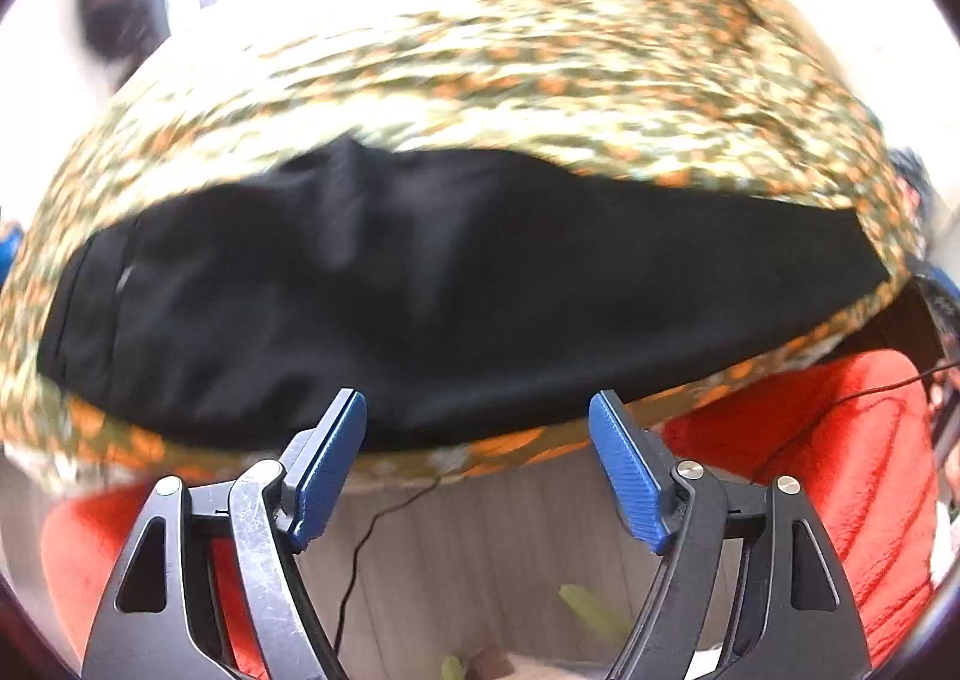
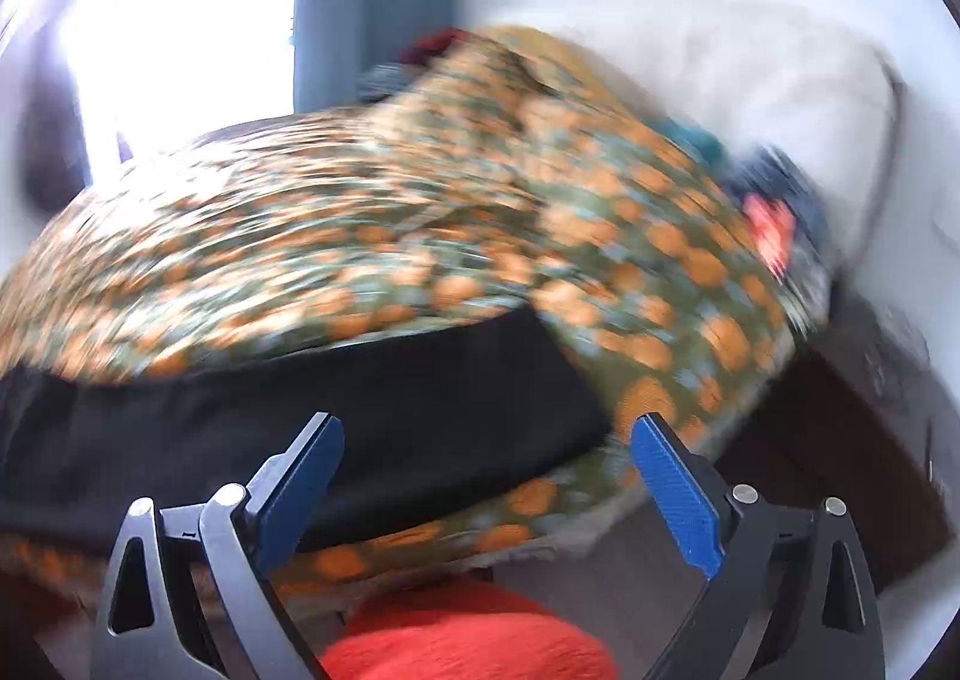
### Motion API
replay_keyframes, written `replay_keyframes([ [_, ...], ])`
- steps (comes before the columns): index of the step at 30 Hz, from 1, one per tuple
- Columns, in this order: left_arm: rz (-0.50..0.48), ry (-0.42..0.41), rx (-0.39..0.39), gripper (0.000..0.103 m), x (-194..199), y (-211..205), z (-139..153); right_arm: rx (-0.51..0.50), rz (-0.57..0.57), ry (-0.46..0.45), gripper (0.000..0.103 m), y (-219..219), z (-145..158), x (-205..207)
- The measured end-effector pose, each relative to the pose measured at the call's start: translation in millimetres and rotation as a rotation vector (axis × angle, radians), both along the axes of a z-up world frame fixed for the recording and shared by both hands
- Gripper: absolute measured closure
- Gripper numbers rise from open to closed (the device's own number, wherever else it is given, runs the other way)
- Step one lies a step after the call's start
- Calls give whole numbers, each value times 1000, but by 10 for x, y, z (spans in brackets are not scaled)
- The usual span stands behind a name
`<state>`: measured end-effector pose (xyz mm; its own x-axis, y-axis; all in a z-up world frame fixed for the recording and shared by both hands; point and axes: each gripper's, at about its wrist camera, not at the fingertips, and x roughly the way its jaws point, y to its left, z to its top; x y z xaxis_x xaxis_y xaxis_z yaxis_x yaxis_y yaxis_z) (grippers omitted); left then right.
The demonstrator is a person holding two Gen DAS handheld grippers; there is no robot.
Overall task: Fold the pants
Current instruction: 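Open both tools and release the pants flat on the quilt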
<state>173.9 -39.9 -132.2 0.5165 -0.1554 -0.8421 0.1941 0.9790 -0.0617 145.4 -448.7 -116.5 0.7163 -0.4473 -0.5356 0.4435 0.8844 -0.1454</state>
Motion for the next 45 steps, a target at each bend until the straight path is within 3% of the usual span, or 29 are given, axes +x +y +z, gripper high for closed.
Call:
replay_keyframes([
  [2,-57,-19,3,24,86,-216,47,-72,53,34,7,182,-38,120],
  [6,-135,-38,3,24,354,-667,125,-77,96,92,7,225,-170,247],
  [13,-169,35,-2,23,652,-1206,-12,-45,86,83,7,133,-241,135],
  [16,-186,59,36,23,743,-1355,-115,-41,72,85,7,85,-256,122],
  [32,-198,-14,153,23,1269,-1678,65,-22,101,73,7,61,-253,142],
  [45,-232,105,219,18,1664,-1983,-329,28,86,68,7,-53,-274,102],
])
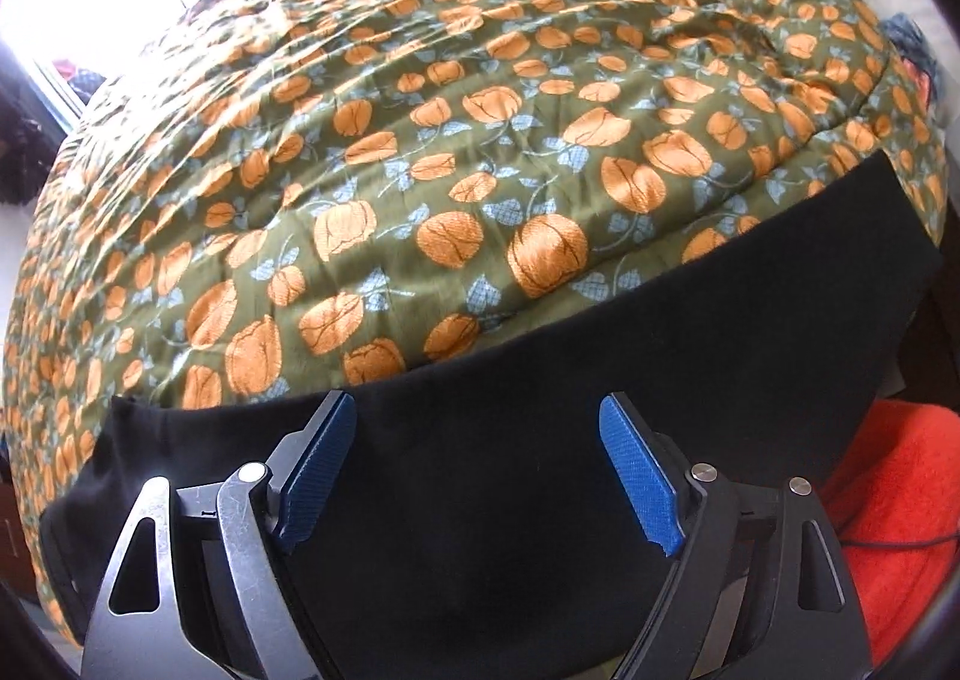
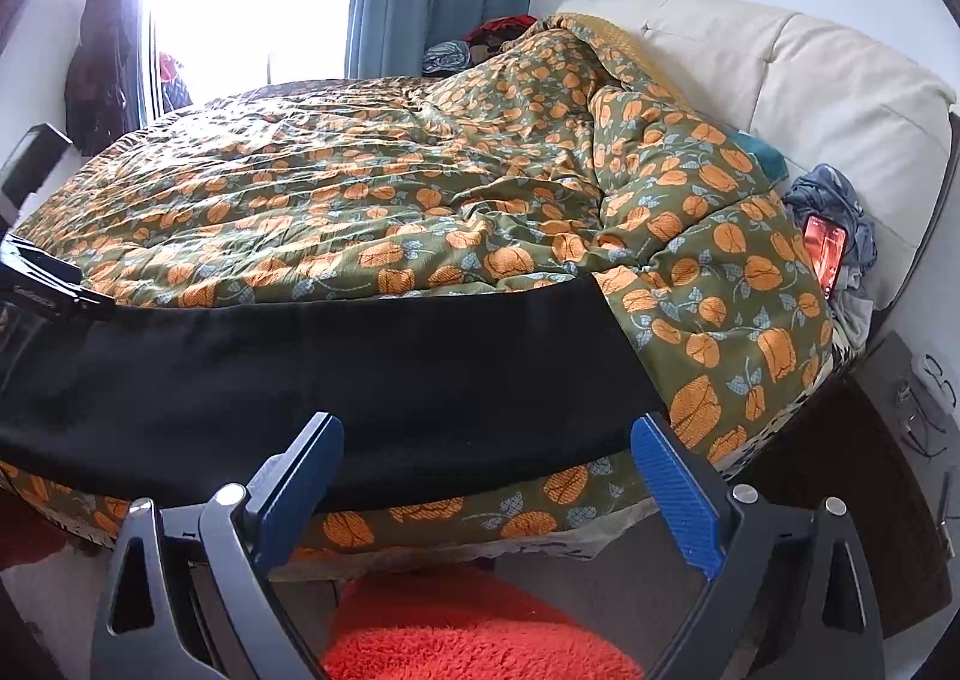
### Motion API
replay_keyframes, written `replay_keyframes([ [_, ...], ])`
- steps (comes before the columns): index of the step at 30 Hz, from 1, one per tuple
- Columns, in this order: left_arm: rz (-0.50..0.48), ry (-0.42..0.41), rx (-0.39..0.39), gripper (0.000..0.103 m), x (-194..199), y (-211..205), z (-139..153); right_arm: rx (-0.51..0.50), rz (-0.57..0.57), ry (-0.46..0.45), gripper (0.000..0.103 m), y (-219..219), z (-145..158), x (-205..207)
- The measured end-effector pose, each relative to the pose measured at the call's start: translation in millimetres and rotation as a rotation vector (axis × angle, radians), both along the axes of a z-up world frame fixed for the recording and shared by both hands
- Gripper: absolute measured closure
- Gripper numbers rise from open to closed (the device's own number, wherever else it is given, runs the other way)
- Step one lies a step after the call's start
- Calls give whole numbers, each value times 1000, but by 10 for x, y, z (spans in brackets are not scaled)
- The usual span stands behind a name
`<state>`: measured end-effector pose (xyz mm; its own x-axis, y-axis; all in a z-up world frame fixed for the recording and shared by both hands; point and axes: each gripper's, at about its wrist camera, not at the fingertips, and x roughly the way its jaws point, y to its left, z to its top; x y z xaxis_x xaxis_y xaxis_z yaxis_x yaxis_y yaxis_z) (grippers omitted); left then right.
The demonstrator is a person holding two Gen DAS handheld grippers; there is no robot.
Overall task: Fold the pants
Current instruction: 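Open both tools and release the pants flat on the quilt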
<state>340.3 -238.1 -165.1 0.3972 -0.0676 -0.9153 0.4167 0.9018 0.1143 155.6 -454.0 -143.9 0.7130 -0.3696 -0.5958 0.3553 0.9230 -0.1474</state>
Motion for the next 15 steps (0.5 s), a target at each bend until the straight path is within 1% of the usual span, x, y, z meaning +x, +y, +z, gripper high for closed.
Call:
replay_keyframes([
  [4,52,14,-45,18,122,-75,-10,-6,2,4,7,8,3,24],
  [6,46,10,-53,18,126,-141,-11,-3,5,9,7,12,-3,33],
  [8,-4,-16,-21,18,71,-277,-42,-5,6,11,7,18,-9,31],
  [10,-56,-34,45,17,14,-394,-135,-5,3,11,7,12,-14,23],
  [11,-72,-35,89,17,-23,-436,-213,-4,2,10,7,9,-16,19],
  [12,-77,-32,110,17,-50,-445,-262,-2,0,10,7,1,-16,16],
  [13,-82,-21,117,17,-100,-442,-315,2,-2,11,7,-10,-18,14],
  [15,-98,4,101,17,-219,-419,-364,6,-4,12,7,-25,-19,7],
])
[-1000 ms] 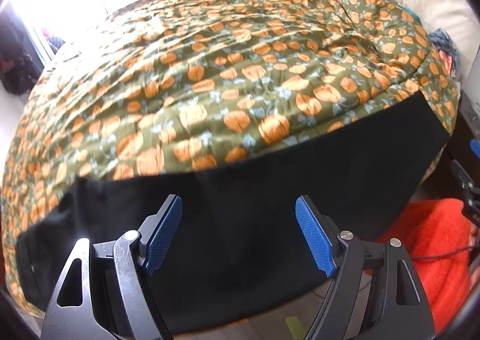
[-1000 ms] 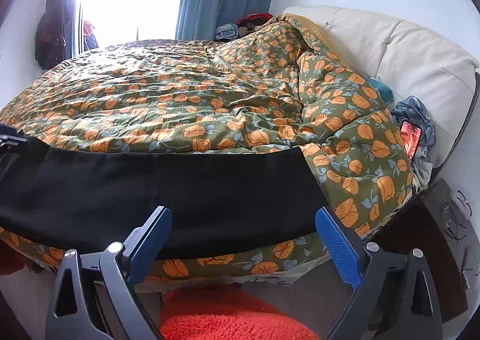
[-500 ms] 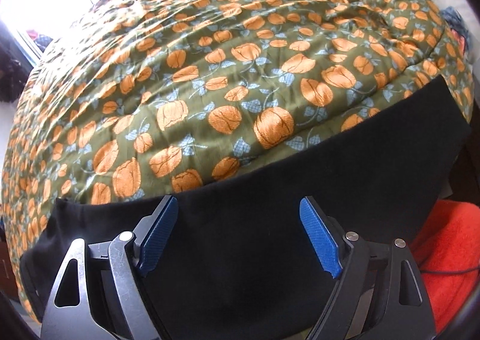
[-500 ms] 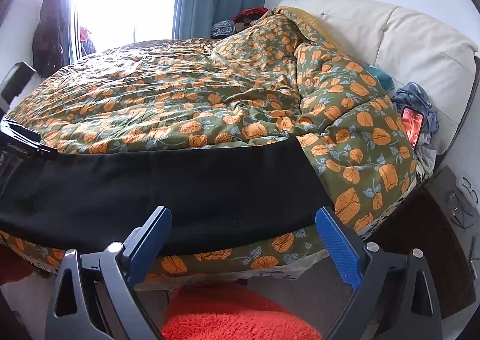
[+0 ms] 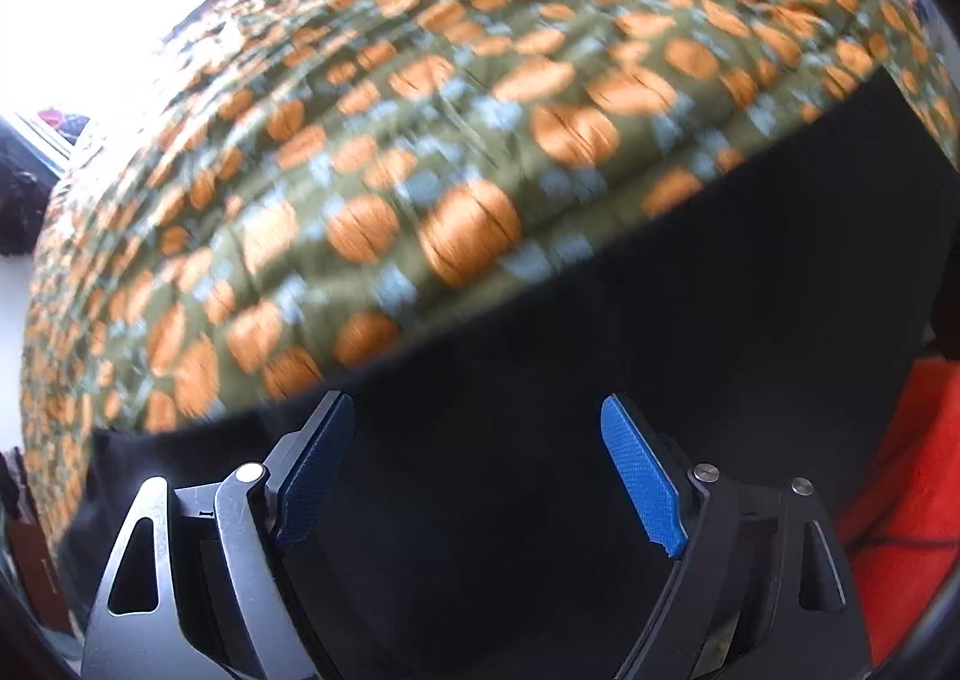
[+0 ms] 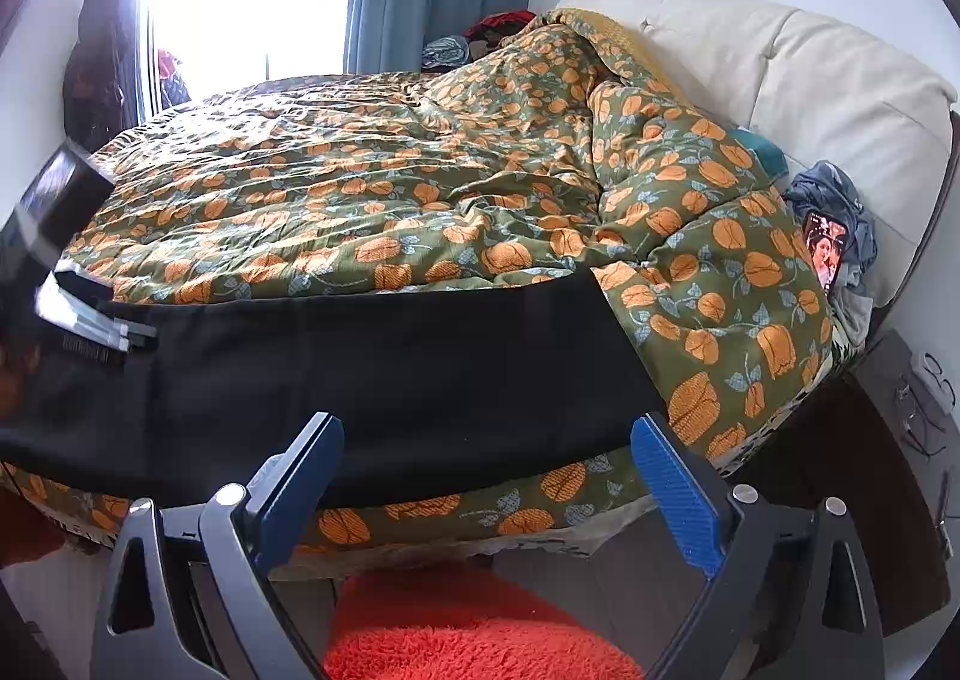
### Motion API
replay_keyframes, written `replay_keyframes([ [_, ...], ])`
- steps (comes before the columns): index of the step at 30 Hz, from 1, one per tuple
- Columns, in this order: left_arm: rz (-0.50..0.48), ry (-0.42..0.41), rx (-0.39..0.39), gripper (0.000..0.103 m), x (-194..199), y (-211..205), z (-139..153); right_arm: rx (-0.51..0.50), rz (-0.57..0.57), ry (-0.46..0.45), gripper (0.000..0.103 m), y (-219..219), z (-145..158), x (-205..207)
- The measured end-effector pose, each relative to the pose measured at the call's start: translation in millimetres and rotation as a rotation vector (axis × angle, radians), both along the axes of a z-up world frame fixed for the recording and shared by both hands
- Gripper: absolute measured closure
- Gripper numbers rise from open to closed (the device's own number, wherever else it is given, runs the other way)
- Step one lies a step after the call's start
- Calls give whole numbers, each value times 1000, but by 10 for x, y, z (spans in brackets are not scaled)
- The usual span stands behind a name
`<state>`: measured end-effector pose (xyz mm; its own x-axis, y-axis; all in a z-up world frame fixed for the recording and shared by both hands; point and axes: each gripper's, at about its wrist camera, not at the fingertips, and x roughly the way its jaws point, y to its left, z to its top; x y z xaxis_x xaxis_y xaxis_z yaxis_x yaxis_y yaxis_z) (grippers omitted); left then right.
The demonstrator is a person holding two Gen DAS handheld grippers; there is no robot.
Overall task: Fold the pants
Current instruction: 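Open both tools and release the pants flat on the quilt, then grasp the pants leg end with the right tool and lift it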
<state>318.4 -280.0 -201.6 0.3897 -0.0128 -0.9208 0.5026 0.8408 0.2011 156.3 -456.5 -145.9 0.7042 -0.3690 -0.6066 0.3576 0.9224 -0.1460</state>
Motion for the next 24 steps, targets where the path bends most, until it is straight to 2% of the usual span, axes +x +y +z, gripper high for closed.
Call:
replay_keyframes([
  [4,-48,5,-11,17,-328,58,-40,18,-7,-2,7,-31,-3,-16],
  [7,-42,19,-23,17,-460,95,-79,81,-21,-15,7,-115,1,-33],
  [10,-38,31,-34,17,-564,79,-101,268,-41,-70,7,-422,9,-106],
  [11,-39,25,-31,17,-581,63,-99,378,-61,-113,7,-619,2,-178],
  [13,-30,23,-37,17,-599,38,-96,582,-155,-228,7,-1080,-57,-380],
  [16,-10,40,-63,17,-592,-2,-115,765,-303,-316,8,-1635,-194,-609],
  [17,-9,40,-66,16,-596,-15,-123,844,-310,-336,13,-1803,-256,-645],
  [18,-8,38,-65,16,-602,-34,-130,905,-292,-334,18,-1901,-309,-628],
  [22,-20,34,-68,16,-643,-118,-140,1140,-158,-282,25,-2031,-578,-367],
  [24,-21,35,-65,15,-653,-145,-138,1202,-116,-239,31,-1999,-707,-210],
])
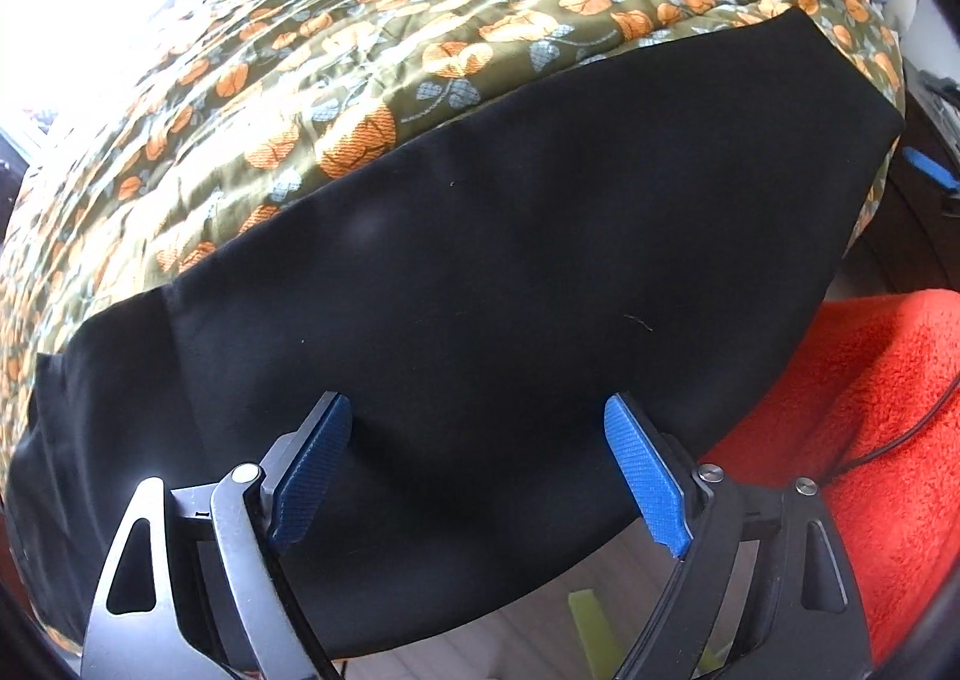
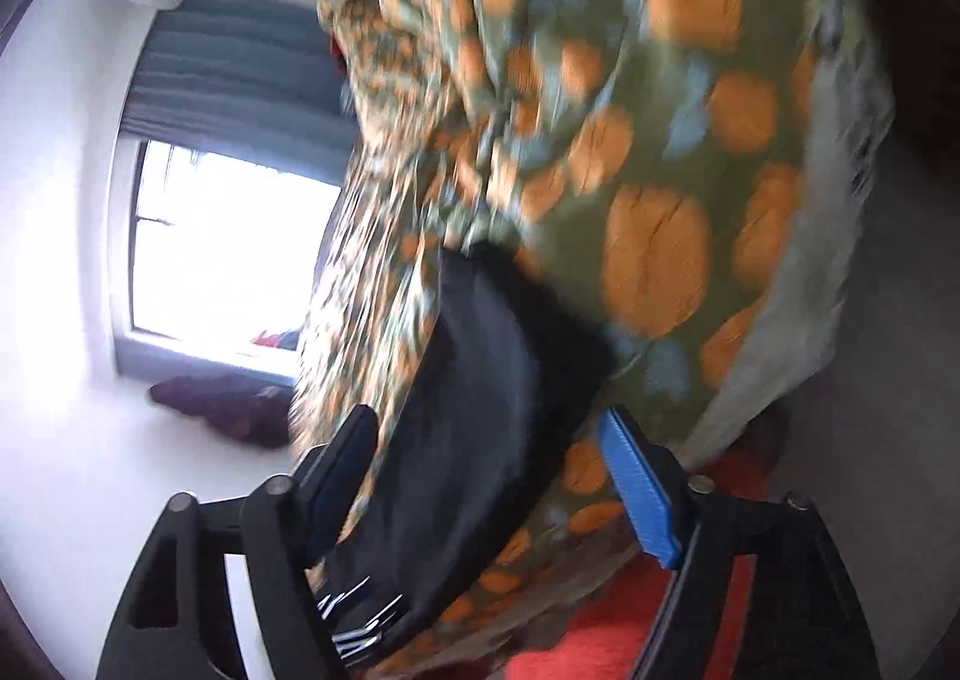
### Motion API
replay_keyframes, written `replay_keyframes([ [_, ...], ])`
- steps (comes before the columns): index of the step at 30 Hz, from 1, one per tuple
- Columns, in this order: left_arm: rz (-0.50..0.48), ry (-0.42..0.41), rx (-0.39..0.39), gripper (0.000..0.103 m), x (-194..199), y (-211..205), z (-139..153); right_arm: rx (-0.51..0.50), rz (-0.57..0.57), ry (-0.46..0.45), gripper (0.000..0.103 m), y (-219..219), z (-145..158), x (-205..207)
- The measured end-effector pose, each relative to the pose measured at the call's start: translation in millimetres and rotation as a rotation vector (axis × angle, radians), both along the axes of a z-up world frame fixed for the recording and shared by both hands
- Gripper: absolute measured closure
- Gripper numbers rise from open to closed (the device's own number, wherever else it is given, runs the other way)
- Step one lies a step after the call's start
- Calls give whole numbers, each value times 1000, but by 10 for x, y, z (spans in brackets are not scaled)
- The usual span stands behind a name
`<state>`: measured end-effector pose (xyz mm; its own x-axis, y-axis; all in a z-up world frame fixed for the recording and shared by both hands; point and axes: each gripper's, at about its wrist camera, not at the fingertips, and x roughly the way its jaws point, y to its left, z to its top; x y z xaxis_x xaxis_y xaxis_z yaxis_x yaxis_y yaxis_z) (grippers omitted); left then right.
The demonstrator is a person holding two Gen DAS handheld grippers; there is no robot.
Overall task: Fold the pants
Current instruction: 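Grasp the pants leg end with the right tool and lift it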
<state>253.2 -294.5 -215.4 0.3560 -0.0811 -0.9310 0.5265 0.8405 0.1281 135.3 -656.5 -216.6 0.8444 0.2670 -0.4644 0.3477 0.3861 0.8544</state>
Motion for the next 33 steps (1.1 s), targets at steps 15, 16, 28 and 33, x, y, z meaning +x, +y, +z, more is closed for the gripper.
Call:
replay_keyframes([
  [15,-9,18,-36,14,-89,-37,52,-215,43,77,91,259,254,405],
  [16,13,25,-74,14,-70,66,149,-248,56,59,91,327,410,414],
  [28,444,-68,-233,14,-33,2324,803,-555,454,-279,91,2345,2189,878],
  [33,607,-80,-272,14,-295,3017,687,-623,623,-335,91,3594,1874,1064],
])
